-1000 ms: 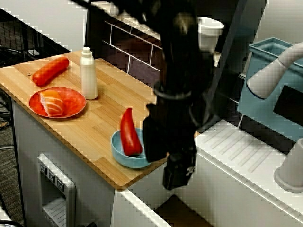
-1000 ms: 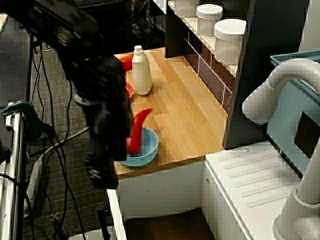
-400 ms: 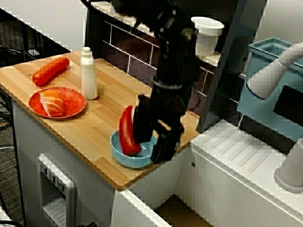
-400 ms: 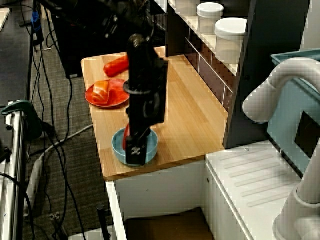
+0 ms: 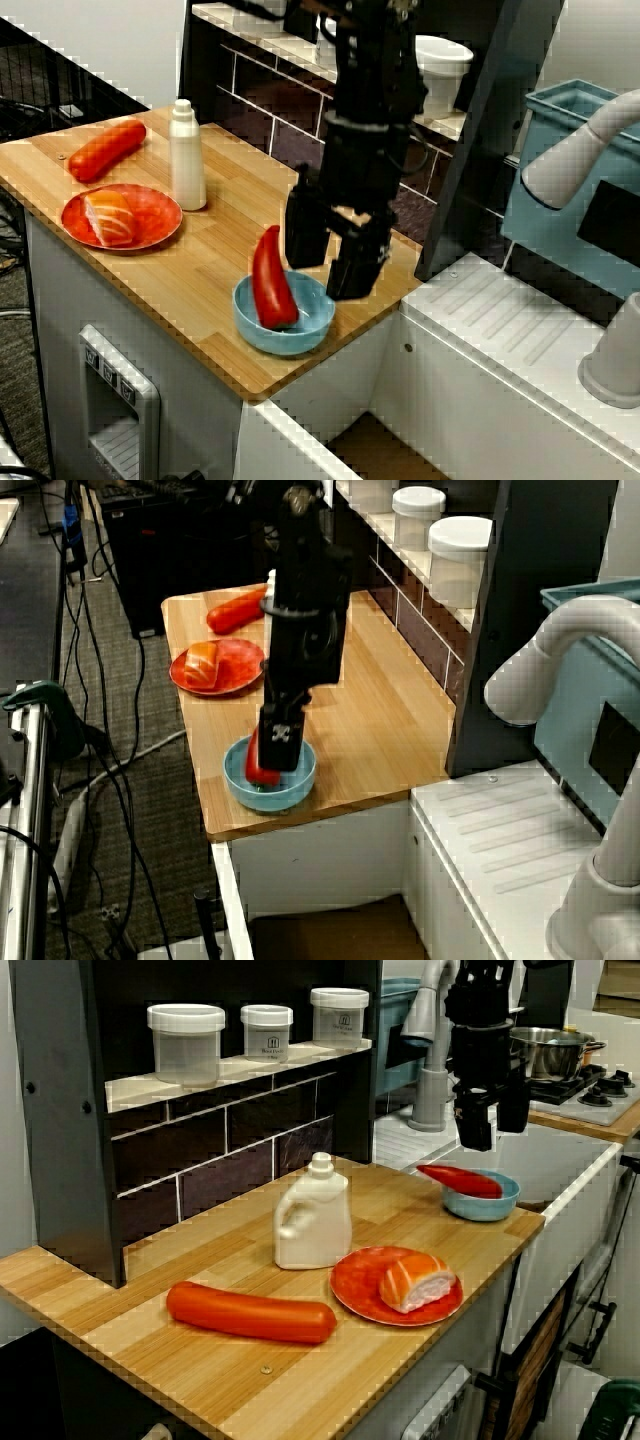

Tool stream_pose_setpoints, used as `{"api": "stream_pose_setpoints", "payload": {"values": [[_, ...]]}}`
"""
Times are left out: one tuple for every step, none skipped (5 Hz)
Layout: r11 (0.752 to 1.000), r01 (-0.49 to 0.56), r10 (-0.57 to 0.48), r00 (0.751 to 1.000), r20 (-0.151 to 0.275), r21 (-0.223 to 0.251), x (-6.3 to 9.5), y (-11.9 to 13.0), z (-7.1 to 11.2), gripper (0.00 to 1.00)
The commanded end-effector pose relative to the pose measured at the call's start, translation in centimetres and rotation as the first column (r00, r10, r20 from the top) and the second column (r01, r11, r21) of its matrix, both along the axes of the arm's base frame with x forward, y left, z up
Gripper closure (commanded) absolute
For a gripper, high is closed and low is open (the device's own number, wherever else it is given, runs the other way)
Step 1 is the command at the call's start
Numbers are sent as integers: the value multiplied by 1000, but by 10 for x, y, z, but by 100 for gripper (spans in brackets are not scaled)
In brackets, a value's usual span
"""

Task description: Push into sink

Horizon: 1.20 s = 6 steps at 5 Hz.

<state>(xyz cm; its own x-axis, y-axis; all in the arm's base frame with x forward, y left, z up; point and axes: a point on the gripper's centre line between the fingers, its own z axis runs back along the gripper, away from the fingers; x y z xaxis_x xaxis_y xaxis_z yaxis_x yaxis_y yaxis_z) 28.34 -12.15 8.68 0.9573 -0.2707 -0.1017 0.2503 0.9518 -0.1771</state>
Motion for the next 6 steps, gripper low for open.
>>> {"api": "stream_pose_setpoints", "payload": {"values": [[1000,1,1,996,93,-15,0,27,36,0],[1000,0,0,998,70,-1,2,41,29,0],[1000,-20,19,998,66,20,7,57,28,0],[999,-38,36,997,65,30,12,75,22,0],[998,-46,43,998,47,45,16,91,8,0],[997,-41,40,999,23,58,17,101,-4,0]]}}
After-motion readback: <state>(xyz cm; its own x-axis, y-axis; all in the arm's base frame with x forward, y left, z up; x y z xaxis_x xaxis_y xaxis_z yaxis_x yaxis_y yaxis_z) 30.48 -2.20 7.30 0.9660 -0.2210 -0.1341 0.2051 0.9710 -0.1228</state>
